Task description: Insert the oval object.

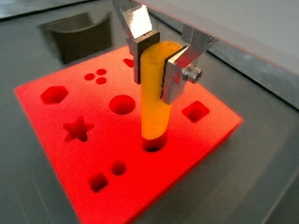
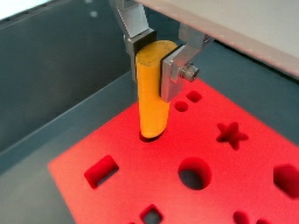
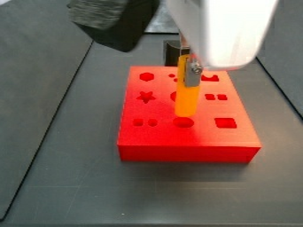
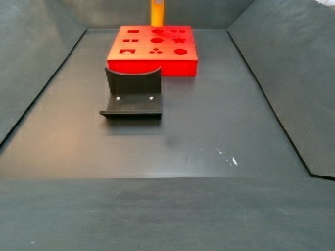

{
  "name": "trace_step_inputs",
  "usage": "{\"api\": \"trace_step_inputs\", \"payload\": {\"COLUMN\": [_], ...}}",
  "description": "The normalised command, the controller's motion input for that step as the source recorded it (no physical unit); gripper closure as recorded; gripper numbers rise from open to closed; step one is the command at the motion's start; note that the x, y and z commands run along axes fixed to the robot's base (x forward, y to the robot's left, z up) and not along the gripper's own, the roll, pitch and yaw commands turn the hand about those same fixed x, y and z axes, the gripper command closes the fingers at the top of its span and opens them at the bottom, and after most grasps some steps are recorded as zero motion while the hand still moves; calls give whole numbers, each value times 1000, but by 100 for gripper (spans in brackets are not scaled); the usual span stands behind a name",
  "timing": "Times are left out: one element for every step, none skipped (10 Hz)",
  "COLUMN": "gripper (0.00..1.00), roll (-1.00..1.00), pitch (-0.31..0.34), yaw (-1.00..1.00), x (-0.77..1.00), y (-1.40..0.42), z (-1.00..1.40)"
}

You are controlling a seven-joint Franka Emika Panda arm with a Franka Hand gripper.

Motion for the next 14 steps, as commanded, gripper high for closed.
{"api": "trace_step_inputs", "payload": {"gripper": [100,100,100,100,100,100,100,100,100,100,100,100,100,100], "roll": [53,7,-6,57,299,421,411,331,270,223,140,21,-34,-94], "pitch": [0,0,0,0,146,200,219,210,187,170,120,26,0,-9], "yaw": [-837,-709,0,0,0,0,-46,-123,-177,-200,-160,-183,-111,-20], "x": [209,377,0,0,234,163,149,109,0,0,0,-31,0,0], "y": [0,-54,0,-74,-231,-257,-237,-49,0,0,0,0,-23,0], "z": [0,0,0,-37,-223,-206,-151,-140,-103,-111,-111,-137,-143,-211]}}
